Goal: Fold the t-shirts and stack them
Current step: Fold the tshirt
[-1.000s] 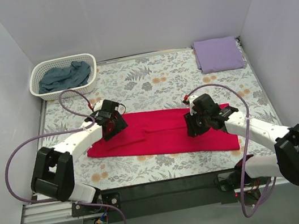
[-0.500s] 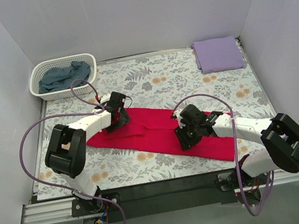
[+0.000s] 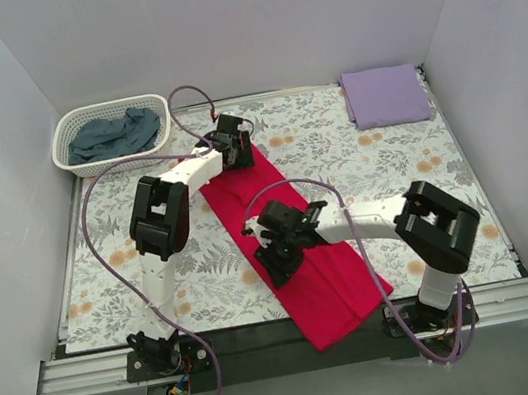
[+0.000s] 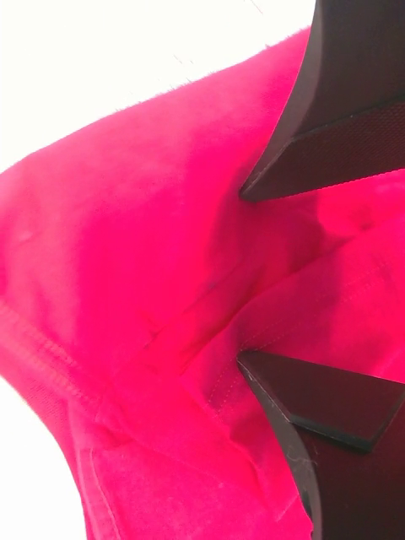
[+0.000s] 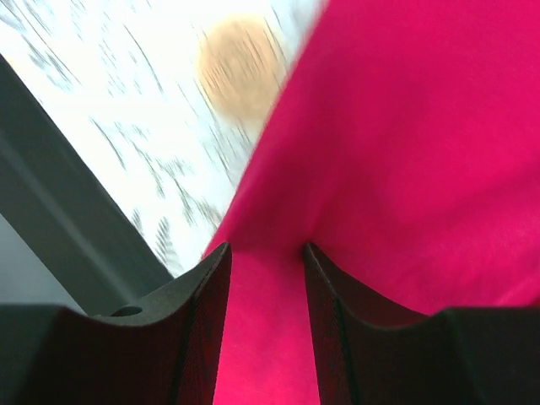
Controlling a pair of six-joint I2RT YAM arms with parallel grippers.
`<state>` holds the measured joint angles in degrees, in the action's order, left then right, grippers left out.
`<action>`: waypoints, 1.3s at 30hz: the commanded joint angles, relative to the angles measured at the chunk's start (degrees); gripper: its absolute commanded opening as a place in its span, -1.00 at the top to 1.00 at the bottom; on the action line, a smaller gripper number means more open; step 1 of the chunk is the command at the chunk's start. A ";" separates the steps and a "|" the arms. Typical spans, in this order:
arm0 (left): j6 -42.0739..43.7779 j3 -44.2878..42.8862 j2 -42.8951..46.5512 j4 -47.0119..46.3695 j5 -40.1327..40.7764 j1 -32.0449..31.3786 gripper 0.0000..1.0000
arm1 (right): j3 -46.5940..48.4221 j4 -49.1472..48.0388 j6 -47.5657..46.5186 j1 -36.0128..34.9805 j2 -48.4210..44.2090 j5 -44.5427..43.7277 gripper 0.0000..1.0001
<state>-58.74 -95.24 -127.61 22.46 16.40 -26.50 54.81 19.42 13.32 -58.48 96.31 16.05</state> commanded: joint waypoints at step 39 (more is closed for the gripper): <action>-8.41 16.93 25.23 -6.73 -2.61 -7.07 -0.23 | -11.03 6.51 3.73 2.93 -27.04 -23.88 -0.05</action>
<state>-64.29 -80.31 -101.23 13.45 11.29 -31.62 45.10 26.11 15.09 -56.21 72.58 -6.09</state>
